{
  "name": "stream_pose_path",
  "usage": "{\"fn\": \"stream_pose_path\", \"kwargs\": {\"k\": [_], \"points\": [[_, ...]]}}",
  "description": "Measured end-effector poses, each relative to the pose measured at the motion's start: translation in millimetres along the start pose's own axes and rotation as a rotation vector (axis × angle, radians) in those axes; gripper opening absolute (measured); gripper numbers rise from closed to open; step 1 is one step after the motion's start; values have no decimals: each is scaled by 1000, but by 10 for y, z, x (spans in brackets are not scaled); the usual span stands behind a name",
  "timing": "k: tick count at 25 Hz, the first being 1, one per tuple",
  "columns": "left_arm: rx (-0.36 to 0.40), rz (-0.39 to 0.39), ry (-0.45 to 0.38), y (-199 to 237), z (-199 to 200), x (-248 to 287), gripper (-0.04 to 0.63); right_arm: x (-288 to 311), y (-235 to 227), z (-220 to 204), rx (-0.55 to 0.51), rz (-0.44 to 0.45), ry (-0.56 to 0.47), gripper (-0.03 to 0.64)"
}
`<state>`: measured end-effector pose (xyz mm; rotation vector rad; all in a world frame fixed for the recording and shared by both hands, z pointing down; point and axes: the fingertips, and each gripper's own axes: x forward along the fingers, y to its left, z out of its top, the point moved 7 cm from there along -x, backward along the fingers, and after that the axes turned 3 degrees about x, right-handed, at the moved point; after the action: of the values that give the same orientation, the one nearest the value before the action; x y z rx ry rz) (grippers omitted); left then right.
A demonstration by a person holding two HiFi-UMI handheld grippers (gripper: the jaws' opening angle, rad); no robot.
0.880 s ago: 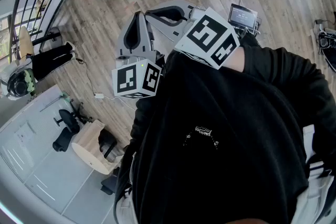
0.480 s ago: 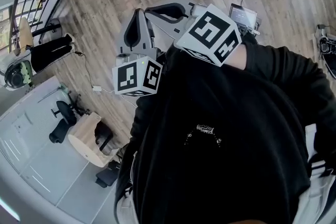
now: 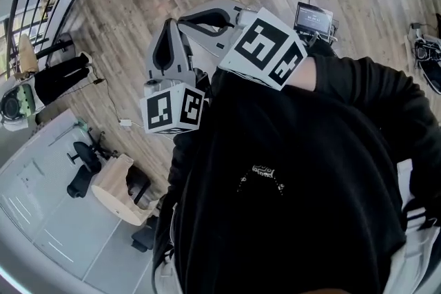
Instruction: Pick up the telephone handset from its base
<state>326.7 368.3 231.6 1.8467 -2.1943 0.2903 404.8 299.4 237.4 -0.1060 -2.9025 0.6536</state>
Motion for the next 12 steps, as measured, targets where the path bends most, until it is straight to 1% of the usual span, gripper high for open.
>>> {"fn": "stream_pose_path", "kwargs": {"k": [3,7,12], "points": [[1,-37,-8,-69,44,149,5,-79,-116,52,-2,-31,-10,17],[5,-76,-11,-23,103,298,5,-48,-221,117,13,-71,-27,17],[-5,-90,-19,86,122,414,5,57,-294,171,-6,-90,-32,17]]}}
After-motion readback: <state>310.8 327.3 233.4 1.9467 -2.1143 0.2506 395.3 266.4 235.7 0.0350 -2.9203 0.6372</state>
